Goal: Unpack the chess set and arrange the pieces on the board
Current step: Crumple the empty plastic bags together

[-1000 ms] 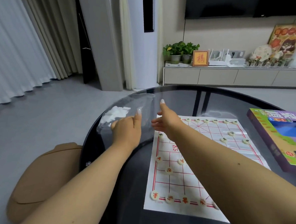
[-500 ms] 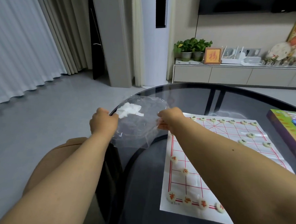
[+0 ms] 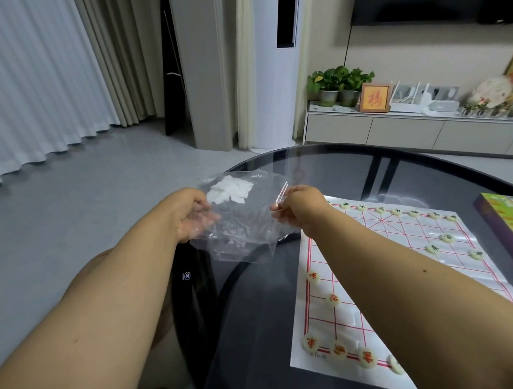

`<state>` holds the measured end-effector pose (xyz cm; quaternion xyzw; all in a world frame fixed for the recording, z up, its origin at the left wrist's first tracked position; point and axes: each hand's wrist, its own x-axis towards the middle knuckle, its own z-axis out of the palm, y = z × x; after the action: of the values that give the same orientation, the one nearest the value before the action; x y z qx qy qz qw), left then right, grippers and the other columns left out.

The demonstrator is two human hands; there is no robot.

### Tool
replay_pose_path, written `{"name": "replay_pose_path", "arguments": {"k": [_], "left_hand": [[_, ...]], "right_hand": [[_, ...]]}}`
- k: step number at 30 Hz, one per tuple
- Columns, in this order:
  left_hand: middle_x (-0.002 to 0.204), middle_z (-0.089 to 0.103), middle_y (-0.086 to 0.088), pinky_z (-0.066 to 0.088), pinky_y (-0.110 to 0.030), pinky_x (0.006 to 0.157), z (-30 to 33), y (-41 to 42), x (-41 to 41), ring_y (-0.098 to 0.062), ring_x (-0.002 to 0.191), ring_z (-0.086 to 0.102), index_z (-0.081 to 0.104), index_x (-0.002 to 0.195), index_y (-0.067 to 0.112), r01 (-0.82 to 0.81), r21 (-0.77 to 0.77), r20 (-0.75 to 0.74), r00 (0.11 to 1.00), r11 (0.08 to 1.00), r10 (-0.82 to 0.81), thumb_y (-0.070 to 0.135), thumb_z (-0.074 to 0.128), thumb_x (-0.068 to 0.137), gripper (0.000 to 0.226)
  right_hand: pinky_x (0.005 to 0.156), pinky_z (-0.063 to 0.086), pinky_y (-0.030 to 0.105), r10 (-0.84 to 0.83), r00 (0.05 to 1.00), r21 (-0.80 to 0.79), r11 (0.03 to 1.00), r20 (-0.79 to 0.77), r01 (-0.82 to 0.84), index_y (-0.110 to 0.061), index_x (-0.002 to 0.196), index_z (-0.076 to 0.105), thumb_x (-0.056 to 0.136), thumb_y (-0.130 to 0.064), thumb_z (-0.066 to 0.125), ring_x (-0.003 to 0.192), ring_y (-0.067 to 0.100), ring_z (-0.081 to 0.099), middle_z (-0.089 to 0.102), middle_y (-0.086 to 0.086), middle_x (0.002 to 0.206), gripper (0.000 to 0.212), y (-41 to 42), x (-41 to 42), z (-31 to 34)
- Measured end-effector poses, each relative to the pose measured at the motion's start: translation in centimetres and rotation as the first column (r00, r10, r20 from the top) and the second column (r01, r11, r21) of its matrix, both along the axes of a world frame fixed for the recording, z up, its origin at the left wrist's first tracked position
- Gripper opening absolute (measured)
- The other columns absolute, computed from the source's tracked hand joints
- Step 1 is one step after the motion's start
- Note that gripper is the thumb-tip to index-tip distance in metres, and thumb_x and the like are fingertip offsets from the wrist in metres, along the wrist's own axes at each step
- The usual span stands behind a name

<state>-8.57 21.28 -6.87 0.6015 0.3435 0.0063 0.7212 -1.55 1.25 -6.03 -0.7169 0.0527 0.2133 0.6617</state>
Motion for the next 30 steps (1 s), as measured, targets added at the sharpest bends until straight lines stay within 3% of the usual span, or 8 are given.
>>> {"name": "replay_pose_path", "arguments": {"k": [2, 6, 12, 14, 17, 24, 28, 30], "left_hand": [[0.076, 0.064, -0.011, 0.047, -0.022, 0.034, 0.2, 0.1, -0.4, -0.014, 0.036, 0.059, 0.056, 0.094, 0.001, 0.021, -0.051, 0.024, 1.0, 0.998, -0.02, 0.006, 0.052, 0.091, 0.007], [0.053, 0.065, -0.002, 0.047, -0.018, 0.036, -0.2, 0.3, -1.0, -0.008, 0.038, 0.057, 0.063, 0.089, 0.002, 0.03, -0.041, 0.064, 0.998, 0.999, -0.028, 0.008, 0.055, 0.094, 0.011], [0.096, 0.071, -0.014, 0.061, -0.031, 0.063, 1.2, 0.4, -2.5, -0.023, 0.082, 0.071, 0.061, 0.086, 0.0, 0.05, -0.238, 0.341, 0.939, 0.97, 0.035, 0.01, 0.049, 0.097, 0.019], [0.102, 0.071, -0.017, 0.061, -0.035, 0.067, 1.9, -0.1, -3.2, -0.026, 0.09, 0.072, 0.059, 0.083, 0.002, 0.095, -0.275, 0.417, 0.908, 0.957, 0.029, 0.011, 0.046, 0.098, 0.021], [0.112, 0.068, -0.02, 0.056, -0.044, 0.085, 3.0, -0.9, -4.3, -0.032, 0.106, 0.066, 0.059, 0.083, 0.004, 0.169, -0.297, 0.508, 0.861, 0.94, 0.005, 0.01, 0.045, 0.096, 0.02], [0.119, 0.065, -0.022, 0.054, -0.048, 0.089, 5.4, -3.2, -7.8, -0.035, 0.114, 0.061, 0.061, 0.079, 0.003, 0.34, -0.34, 0.621, 0.782, 0.877, -0.063, 0.01, 0.052, 0.083, 0.013], [0.09, 0.073, -0.017, 0.056, -0.047, 0.084, 6.6, -4.6, -10.0, -0.031, 0.096, 0.07, 0.062, 0.082, -0.001, 0.321, -0.34, 0.622, 0.782, 0.884, -0.045, 0.009, 0.051, 0.082, 0.015], [0.094, 0.072, -0.021, 0.058, -0.045, 0.082, 7.1, -4.9, -11.0, -0.033, 0.098, 0.069, 0.061, 0.09, -0.004, 0.292, -0.297, 0.605, 0.794, 0.909, -0.058, 0.008, 0.05, 0.084, 0.017]], "right_hand": [[0.059, 0.05, 0.027, 0.088, 0.996, -0.066, 0.994, 0.011, -0.087, -0.001, 0.102, 0.054, 0.095, 0.006, 0.038, 0.062, 0.021, 0.058, 0.062, 0.015, 0.072, 0.019, -0.2, -0.6, 0.0], [0.058, 0.044, 0.025, 0.164, 0.985, -0.11, 0.981, 0.057, -0.157, -0.003, 0.1, 0.064, 0.094, -0.004, 0.047, 0.069, 0.018, 0.057, 0.063, 0.009, 0.079, 0.018, -0.3, -1.1, -0.1], [0.062, 0.042, 0.027, 0.146, 0.988, 0.027, 0.989, 0.042, -0.147, -0.012, 0.089, 0.074, 0.087, -0.032, 0.058, 0.071, 0.015, 0.048, 0.053, 0.002, 0.081, 0.026, -1.1, -1.4, -0.2], [0.066, 0.046, 0.029, 0.129, 0.992, 0.079, 0.988, 0.011, -0.129, -0.011, 0.101, 0.071, 0.085, -0.042, 0.059, 0.073, 0.017, 0.052, 0.054, 0.004, 0.078, 0.037, -1.4, -2.0, -0.1], [0.092, 0.049, 0.042, 0.13, 0.991, 0.114, 0.985, -0.018, -0.127, -0.011, 0.11, 0.064, 0.077, -0.049, 0.063, 0.102, 0.029, 0.059, 0.062, 0.015, 0.111, 0.05, -2.1, -2.4, -0.2], [0.102, 0.044, 0.046, 0.313, 0.94, 0.409, 0.882, -0.136, -0.235, -0.004, 0.113, 0.057, 0.086, -0.039, 0.058, 0.096, 0.031, 0.063, 0.066, 0.015, 0.102, 0.044, -4.0, -5.8, 1.1], [0.086, 0.053, 0.04, 0.332, 0.94, 0.49, 0.835, -0.08, -0.253, -0.002, 0.11, 0.057, 0.09, -0.011, 0.05, 0.081, 0.027, 0.067, 0.07, 0.013, 0.091, 0.023, -4.7, -8.1, 2.5], [0.078, 0.056, 0.04, 0.212, 0.977, 0.515, 0.84, -0.02, -0.172, -0.007, 0.117, 0.055, 0.088, 0.004, 0.051, 0.082, 0.027, 0.069, 0.069, 0.016, 0.101, 0.031, -5.3, -8.9, 3.1]]}}
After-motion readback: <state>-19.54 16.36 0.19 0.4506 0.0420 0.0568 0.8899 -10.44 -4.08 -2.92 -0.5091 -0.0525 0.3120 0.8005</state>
